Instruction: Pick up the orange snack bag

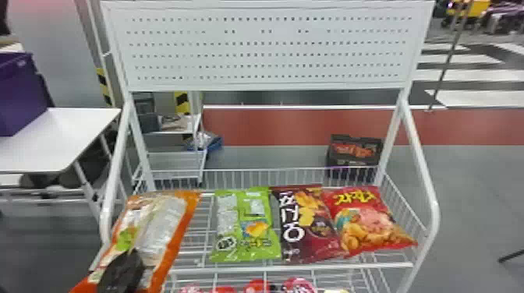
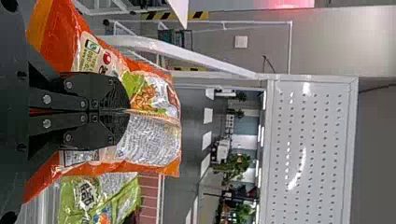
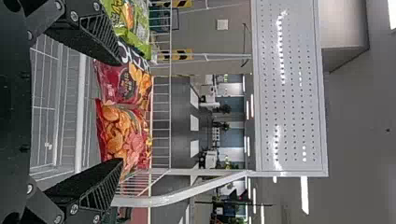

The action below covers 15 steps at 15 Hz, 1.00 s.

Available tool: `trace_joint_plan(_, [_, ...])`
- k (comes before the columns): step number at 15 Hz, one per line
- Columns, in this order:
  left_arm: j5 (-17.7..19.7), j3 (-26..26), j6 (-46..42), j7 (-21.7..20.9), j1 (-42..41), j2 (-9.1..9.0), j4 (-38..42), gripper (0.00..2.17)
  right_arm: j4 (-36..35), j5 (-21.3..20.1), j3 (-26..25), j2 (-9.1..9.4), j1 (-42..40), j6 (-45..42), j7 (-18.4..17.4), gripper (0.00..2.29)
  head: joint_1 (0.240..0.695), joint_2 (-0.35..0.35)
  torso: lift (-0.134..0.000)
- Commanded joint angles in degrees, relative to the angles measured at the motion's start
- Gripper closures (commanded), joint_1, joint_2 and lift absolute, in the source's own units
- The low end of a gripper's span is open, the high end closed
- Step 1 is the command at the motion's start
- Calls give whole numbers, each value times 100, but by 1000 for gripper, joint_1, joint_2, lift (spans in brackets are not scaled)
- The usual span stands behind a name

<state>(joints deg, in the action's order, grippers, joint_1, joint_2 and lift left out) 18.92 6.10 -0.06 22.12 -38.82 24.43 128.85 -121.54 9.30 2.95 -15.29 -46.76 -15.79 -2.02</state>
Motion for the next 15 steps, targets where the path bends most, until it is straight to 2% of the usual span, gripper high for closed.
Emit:
trace_joint_plan(1, [-37, -180, -543, 11, -433, 1, 26, 1565, 8, 2, 4, 0, 0, -7, 0, 167, 499, 0, 0])
trace_joint_plan(4, [-99, -259, -1404, 90, -881, -43, -9, 1565, 34, 10, 22, -9, 18, -7, 0, 167, 499, 0, 0])
trace_joint_plan(7, [-486, -136, -2177, 372, -1110, -122, -202, 1561, 43, 10, 66, -17, 36, -7, 0, 167, 499, 0, 0])
trace_joint_plan(15, [-486, -162, -2599, 337, -1259, -175, -571, 1565, 34, 10, 110, -35, 27, -24, 0, 167, 499, 0, 0])
